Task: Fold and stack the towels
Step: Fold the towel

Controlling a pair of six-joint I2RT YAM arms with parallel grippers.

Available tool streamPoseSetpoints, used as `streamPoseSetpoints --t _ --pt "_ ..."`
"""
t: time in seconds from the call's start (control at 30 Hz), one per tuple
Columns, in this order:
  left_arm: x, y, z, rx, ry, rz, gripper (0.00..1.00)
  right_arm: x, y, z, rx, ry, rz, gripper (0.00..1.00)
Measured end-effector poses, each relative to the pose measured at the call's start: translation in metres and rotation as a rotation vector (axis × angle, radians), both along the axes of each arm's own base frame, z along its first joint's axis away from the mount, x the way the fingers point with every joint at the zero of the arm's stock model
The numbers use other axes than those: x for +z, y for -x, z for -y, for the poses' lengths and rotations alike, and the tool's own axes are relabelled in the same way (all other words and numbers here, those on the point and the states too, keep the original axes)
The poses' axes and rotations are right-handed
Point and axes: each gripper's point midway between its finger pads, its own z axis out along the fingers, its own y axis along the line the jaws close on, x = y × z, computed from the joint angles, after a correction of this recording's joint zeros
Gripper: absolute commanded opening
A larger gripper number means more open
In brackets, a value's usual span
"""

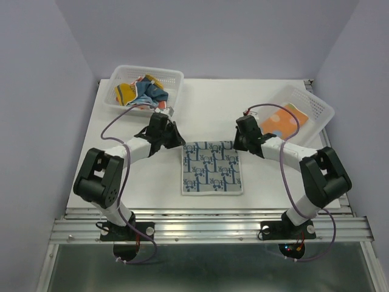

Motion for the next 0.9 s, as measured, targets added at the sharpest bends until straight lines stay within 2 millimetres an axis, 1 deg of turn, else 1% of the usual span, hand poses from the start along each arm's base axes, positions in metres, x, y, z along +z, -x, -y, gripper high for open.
streamPoseSetpoints --t 0.1,0.13,0.23,0.43,0.6,0.73,0.9 --pt "0.016 0.01 0.001 -0.002 0.027 0.041 0.0 0.015 0.008 0.0 0.014 -0.034 0.035 0.09" --pt "0.018 0.013 0.001 -0.002 0.036 0.05 0.0 0.018 0.011 0.001 0.018 -0.042 0.041 0.09" --pt "0.023 0.031 0.001 -0.009 0.062 0.065 0.0 0.024 0.025 0.002 0.036 -0.076 0.055 0.09" --pt "0.015 0.074 -0.001 -0.023 0.093 0.041 0.0 0.03 0.065 -0.003 0.093 -0.178 0.045 0.09" --pt "0.015 0.1 0.002 -0.043 0.129 0.042 0.0 0.036 0.103 -0.007 0.146 -0.263 0.039 0.09" --pt "0.013 0.122 0.006 -0.061 0.164 0.038 0.0 0.03 0.133 -0.003 0.164 -0.3 -0.007 0.09" --pt "0.003 0.15 0.009 -0.085 0.195 0.0 0.0 0.025 0.16 0.001 0.178 -0.34 -0.042 0.09"
